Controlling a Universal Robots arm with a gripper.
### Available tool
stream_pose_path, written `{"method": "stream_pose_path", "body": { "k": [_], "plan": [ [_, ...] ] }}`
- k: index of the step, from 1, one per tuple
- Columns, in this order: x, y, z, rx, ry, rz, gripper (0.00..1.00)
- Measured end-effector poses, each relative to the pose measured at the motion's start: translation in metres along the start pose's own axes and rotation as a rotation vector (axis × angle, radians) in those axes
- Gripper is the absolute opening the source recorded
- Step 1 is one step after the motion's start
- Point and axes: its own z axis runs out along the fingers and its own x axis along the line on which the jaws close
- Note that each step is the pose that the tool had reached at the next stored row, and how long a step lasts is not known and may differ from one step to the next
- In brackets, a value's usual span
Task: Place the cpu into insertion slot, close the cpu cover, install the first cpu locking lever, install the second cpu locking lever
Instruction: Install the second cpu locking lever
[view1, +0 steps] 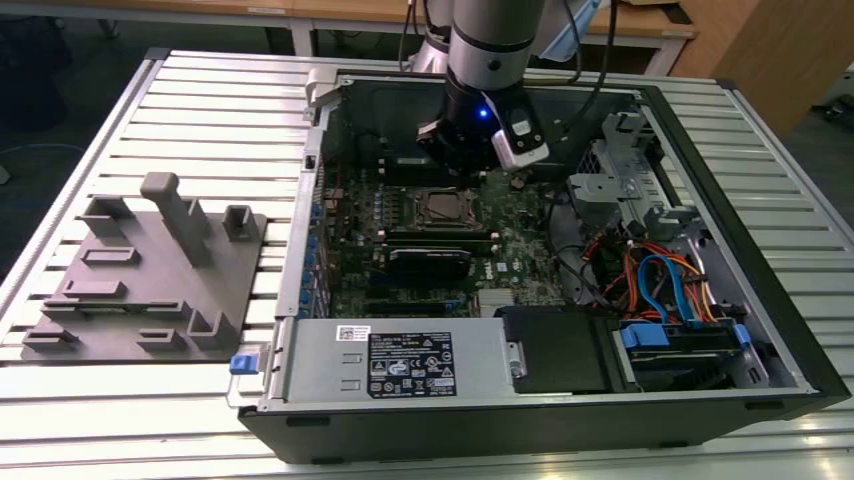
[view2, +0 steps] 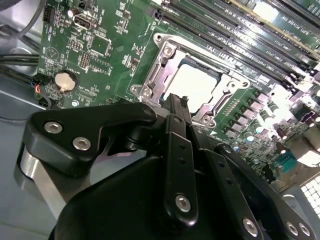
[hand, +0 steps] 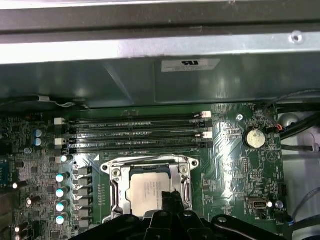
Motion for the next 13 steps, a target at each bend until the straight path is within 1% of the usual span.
{"method": "stream_pose_path", "body": {
  "k": [6, 13],
  "plan": [
    [-0.0001, -0.0007, -0.0001, 0.0012, -0.0001, 0.000, 0.10],
    [-0.0003, -0.0036, -0.0004, 0.0073, -0.0004, 0.000, 0.10]
  ]
}}
